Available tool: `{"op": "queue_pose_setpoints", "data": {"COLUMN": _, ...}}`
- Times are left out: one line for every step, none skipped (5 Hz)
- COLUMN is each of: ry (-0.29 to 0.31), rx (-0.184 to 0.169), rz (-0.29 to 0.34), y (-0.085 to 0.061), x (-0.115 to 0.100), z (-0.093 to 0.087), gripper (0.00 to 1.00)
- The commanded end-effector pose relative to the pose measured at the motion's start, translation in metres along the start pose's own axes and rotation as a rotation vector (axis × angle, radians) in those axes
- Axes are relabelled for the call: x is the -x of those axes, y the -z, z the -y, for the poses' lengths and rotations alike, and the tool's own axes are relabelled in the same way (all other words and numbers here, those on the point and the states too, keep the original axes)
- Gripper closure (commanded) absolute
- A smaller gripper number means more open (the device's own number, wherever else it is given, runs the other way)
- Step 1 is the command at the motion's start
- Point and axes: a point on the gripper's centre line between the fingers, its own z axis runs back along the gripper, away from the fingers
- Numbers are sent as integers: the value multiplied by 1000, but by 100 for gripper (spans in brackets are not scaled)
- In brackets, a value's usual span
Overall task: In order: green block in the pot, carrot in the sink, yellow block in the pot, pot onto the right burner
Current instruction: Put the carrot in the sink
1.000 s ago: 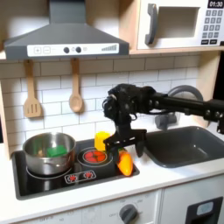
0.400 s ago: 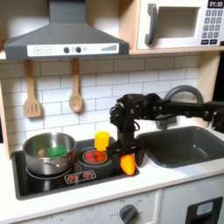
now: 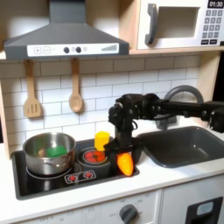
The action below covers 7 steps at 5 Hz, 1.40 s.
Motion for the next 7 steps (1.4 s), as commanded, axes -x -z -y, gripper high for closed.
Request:
{"op": "queue_pose_setpoints", "data": {"ry": 7, "rx": 30, "rz": 72, "y": -6, "x": -12, "z": 7, "gripper": 100}}
{"op": "queue_pose_setpoints", "data": {"ry": 54, "rx": 70, "rz": 78, "y": -6, "x": -16, "z": 21, "gripper": 100}}
{"op": "queue_pose_setpoints", "data": {"ry": 80, "rx": 85, "rz": 106, "y": -15, "x": -20, "z": 36, "gripper": 100}}
{"op": "queue_pose_setpoints", "data": {"ry": 110, "rx": 84, "rz": 154, "y": -41, "x": -23, "z": 53, "gripper": 100}}
{"op": "queue_pose_setpoints", "data": {"ry": 166, "rx": 44, "rz": 140, "y": -58, "x": -28, "z": 66, "gripper": 100}}
{"op": "queue_pose_setpoints", "data": {"ry": 234, "rx": 62, "rz": 107, "y": -62, "x": -31, "z": 82, "gripper": 100}}
{"op": "queue_pose_setpoints", "data": {"ry": 299, "rx": 71, "rz": 92, "y": -73, "x": -33, "z": 96, "gripper": 100}}
